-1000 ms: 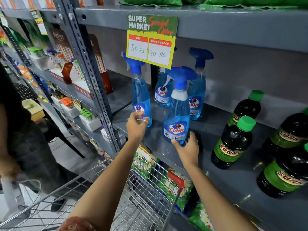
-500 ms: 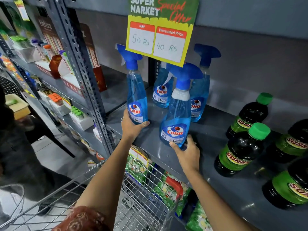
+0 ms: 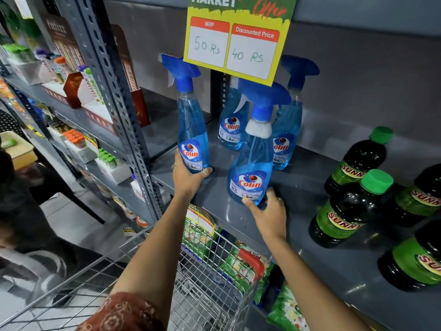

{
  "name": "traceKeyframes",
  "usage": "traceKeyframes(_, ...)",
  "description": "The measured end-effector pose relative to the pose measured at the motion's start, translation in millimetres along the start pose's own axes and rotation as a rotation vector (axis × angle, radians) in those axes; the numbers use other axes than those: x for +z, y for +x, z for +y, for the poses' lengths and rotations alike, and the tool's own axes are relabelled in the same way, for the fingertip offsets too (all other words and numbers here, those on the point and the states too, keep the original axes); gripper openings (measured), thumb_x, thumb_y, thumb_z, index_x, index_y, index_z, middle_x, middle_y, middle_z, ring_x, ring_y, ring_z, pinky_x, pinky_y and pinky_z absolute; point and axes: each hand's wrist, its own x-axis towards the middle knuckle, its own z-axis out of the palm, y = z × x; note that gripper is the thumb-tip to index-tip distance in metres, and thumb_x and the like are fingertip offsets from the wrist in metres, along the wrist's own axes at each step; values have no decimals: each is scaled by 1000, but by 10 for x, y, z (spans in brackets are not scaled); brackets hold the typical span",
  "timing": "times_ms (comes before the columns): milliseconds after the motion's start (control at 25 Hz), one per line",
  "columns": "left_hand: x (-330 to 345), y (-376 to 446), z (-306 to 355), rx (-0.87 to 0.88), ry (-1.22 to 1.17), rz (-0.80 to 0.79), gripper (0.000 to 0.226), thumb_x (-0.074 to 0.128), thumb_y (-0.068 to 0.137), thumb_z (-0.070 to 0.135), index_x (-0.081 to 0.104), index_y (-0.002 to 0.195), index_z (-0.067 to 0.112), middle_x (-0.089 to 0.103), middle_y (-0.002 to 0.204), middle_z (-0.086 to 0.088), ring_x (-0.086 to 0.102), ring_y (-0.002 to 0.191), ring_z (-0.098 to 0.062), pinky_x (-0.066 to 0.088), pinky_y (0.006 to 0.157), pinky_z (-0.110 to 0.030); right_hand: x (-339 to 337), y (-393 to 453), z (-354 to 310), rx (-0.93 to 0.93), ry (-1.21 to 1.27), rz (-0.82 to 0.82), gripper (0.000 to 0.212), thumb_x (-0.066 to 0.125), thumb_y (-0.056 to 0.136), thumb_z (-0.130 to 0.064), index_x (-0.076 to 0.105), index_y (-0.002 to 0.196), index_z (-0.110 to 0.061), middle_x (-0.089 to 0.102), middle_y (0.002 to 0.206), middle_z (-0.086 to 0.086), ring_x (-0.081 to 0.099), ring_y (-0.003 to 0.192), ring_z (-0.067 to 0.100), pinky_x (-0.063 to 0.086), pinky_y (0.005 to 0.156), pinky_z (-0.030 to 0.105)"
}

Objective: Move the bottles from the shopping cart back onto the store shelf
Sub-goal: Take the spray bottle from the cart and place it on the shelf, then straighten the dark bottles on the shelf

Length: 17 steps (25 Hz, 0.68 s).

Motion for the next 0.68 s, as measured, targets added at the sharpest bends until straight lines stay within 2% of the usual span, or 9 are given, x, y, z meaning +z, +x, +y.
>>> traceKeyframes(160,-13,-27,-38,19,-10,-12,84,85,54,17,40,125,19,58,123,-1,56,105,-13,47,92,-27,10,4,17,20,32,13,46,78,67,-32,55,102,-13,67,106,11,59,99,26,54,82,43)
traceKeyframes(240,-30,-94,-2,-4,-61,-10,89,86,52,17,38,127,20,56,126,-5,57,111,-16,48,98,-34,-8,15,-1,63,68,13,58,82,63,-26,52,111,-11,63,112,12,59,102,27,53,86,44)
traceKeyframes(320,-44,-233,78,-95,-120,17,100,84,59,13,25,140,15,43,141,-10,48,123,-18,37,103,-26,-38,-4,-11,103,143,19,70,82,63,-15,46,123,-8,57,121,14,57,104,25,52,89,40)
traceKeyframes(360,-51,-333,121,-154,-138,46,102,81,63,12,18,143,12,34,147,-10,40,130,-20,31,103,-24,-66,-48,-15,103,181,29,70,81,64,-11,46,124,-8,56,122,14,56,103,22,51,87,36)
traceKeyframes(400,-50,-444,149,-186,-151,80,99,79,67,13,17,144,10,29,150,-11,35,135,-21,29,103,-24,-102,-114,-20,91,207,42,64,79,66,-8,47,122,-8,56,122,12,55,101,19,49,85,31)
traceKeyframes(480,-57,-675,168,-163,-157,136,87,76,71,16,26,141,8,34,147,-13,38,133,-24,31,101,-25,-203,-289,-22,42,210,76,48,74,71,-4,53,114,-9,59,116,10,54,97,16,49,82,30)
traceKeyframes(600,-21,-973,211,-114,-139,131,60,76,71,21,46,122,11,53,123,-11,52,113,-24,41,92,-28,-381,-535,-8,-46,209,153,28,68,77,-2,58,102,-7,61,100,5,58,89,20,54,76,33)
traceKeyframes(680,34,-1159,322,-105,-165,85,47,75,72,20,51,113,14,56,109,-6,55,103,-22,45,90,-31,-523,-650,2,-87,228,222,20,66,78,-1,60,98,-5,61,94,2,61,85,22,53,71,25)
